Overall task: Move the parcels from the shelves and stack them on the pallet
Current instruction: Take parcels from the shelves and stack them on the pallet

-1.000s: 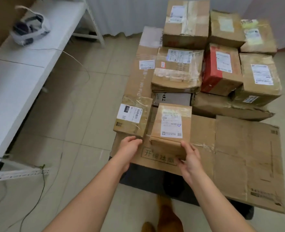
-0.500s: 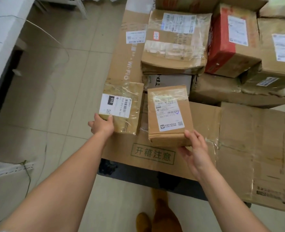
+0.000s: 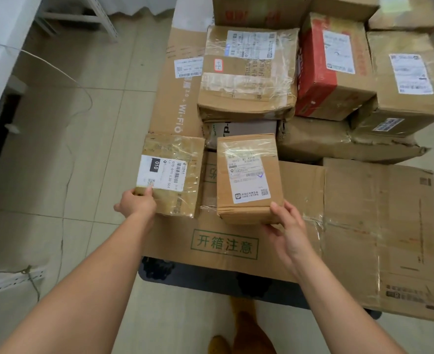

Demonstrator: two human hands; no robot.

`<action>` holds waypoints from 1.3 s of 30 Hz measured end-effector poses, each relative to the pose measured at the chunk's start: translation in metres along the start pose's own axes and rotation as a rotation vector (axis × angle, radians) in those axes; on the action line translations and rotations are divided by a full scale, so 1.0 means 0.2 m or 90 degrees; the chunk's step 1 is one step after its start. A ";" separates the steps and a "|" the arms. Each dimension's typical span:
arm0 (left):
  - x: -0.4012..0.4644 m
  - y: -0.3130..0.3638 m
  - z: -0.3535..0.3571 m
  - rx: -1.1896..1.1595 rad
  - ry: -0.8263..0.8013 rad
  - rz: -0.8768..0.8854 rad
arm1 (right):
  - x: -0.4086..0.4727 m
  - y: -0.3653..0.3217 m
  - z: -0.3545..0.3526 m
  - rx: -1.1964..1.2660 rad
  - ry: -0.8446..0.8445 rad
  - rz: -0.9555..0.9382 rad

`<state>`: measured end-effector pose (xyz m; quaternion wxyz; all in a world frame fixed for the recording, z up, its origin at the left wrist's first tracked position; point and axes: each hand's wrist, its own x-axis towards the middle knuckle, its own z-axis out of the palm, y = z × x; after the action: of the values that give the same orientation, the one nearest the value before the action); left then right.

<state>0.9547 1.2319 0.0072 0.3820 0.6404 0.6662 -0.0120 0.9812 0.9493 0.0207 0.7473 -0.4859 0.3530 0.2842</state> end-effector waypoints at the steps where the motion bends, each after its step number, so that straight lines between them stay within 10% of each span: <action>1: 0.01 0.00 -0.01 -0.016 0.012 -0.004 | 0.02 0.02 0.02 0.008 -0.011 0.010; 26: -0.15 -0.06 -0.22 -0.010 -0.057 -0.065 | -0.02 0.24 0.21 -0.322 0.206 0.048; 39: -0.90 -0.10 -0.61 -0.205 -0.457 -0.123 | -0.77 0.13 0.14 -0.153 0.171 0.034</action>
<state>0.8565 1.1376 0.1780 0.6831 0.4619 0.5407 -0.1662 0.8770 0.9714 0.1392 0.6222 -0.5960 0.4255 0.2766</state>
